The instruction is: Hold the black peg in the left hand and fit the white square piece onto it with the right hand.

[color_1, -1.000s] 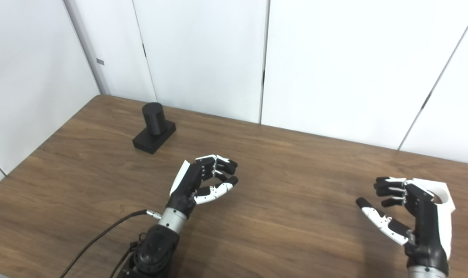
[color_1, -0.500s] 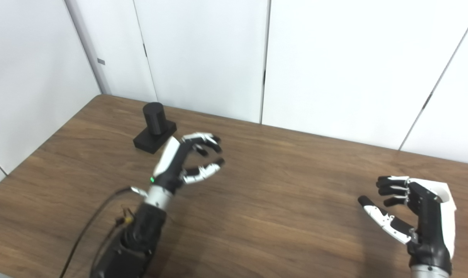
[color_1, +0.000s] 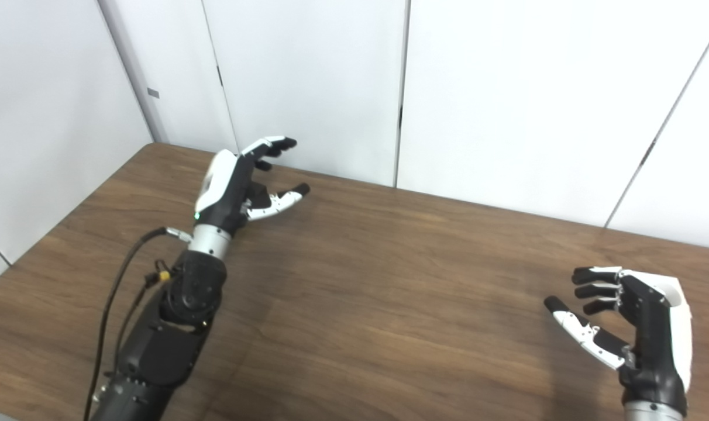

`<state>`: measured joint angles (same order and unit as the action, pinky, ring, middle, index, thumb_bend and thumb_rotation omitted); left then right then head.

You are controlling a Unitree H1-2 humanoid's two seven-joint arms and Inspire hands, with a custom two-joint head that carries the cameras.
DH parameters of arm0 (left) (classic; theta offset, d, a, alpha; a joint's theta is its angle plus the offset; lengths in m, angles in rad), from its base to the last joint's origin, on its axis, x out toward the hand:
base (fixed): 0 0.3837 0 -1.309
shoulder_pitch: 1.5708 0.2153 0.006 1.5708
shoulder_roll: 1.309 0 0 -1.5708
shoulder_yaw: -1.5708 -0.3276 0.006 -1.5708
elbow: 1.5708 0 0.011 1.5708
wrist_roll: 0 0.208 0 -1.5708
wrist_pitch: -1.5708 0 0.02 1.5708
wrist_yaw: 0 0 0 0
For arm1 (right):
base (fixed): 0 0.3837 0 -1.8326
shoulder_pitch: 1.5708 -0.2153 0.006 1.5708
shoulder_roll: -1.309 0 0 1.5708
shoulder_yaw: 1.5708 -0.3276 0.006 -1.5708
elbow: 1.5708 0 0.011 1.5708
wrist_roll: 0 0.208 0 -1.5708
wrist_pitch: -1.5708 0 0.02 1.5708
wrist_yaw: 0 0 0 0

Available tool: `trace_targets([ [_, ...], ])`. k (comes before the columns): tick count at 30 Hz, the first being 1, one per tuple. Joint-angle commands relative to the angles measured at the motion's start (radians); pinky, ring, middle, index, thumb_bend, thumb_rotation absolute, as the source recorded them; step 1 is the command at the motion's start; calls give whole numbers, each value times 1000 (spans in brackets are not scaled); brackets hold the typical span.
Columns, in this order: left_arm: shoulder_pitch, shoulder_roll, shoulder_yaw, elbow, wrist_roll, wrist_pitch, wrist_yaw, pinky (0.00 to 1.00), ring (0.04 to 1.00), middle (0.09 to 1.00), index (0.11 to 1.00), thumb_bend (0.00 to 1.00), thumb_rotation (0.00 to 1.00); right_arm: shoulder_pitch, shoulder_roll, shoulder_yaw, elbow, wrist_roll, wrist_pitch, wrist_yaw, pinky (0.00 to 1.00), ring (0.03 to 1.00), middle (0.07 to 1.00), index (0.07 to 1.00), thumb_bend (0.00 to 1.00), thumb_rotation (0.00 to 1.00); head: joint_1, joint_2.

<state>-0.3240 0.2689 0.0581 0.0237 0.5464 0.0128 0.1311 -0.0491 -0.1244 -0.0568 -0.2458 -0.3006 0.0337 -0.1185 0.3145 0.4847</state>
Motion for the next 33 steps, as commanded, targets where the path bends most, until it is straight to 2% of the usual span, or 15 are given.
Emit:
trace_targets([
  [1,-65,23,14,-25,10,-1,37,713,803,810,757,668,178,-33,-8,-1,-32,-6,-27,-1,413,533,612,491,494,113,2,0],
  [7,-106,44,32,52,28,5,105,812,897,871,788,682,222,-30,-4,4,-39,-9,-22,0,411,532,605,490,494,113,3,1],
  [11,-128,68,26,97,41,5,124,753,891,890,792,693,229,-27,-5,6,-45,-14,-15,2,414,534,607,491,493,113,2,1],
  [14,-144,90,11,128,88,30,152,771,904,898,797,740,268,-28,-6,6,-41,-8,-23,3,413,529,605,491,493,113,1,3],
  [16,-156,97,8,144,109,62,158,803,931,917,812,770,300,-29,-5,6,-44,-7,-20,5,411,528,606,491,493,113,2,2],
  [23,-193,131,-11,168,192,247,141,893,999,973,856,837,416,-30,-1,4,-46,-10,-15,6,408,529,606,491,493,113,1,2],
  [33,-223,175,-61,177,268,419,121,878,970,960,830,868,417,-31,-3,2,-49,-16,-11,6,405,526,605,491,493,113,5,8],
])
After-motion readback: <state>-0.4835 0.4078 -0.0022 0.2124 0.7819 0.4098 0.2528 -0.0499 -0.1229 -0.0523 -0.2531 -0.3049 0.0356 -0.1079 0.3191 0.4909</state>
